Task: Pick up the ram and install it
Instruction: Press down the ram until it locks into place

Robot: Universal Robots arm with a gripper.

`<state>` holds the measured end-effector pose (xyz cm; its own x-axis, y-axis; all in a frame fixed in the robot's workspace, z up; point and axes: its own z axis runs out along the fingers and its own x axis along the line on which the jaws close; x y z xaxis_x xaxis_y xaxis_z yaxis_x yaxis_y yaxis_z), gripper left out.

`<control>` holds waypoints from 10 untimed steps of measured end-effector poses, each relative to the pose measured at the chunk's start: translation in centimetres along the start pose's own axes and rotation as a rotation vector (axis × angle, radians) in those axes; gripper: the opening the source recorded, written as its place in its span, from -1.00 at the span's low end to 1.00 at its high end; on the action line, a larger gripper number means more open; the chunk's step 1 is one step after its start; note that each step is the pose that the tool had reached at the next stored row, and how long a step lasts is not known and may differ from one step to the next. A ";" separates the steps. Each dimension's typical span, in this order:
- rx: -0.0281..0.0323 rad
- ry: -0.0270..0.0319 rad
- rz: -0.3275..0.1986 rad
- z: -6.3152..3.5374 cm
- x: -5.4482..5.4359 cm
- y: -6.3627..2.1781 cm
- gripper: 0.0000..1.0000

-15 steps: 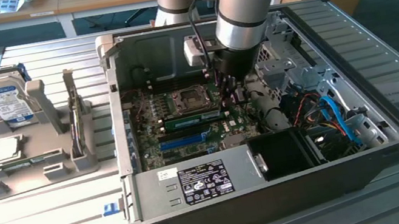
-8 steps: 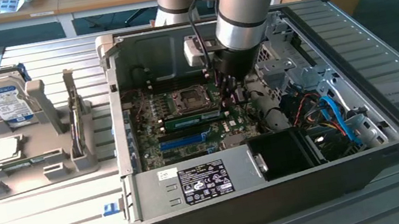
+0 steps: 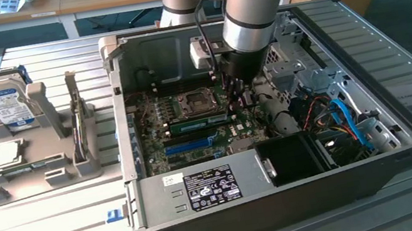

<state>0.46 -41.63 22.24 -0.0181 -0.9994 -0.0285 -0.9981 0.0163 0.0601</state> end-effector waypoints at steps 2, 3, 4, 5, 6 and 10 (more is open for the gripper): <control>-0.0001 0.0001 0.000 0.01 0.0 0.00 -0.80; 0.0001 -0.0001 0.000 0.04 0.0 0.00 -0.80; 0.0001 -0.0001 0.000 0.07 0.0 0.00 -0.80; 0.0000 0.0002 0.000 0.08 0.0 0.00 -0.80; -0.0001 0.0004 0.000 0.09 0.0 0.00 -0.80; 0.0000 0.0000 0.000 0.11 0.0 -0.01 -0.80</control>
<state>0.46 -41.63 22.14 -0.0181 -0.9994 -0.0285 -0.9981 0.0164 0.0601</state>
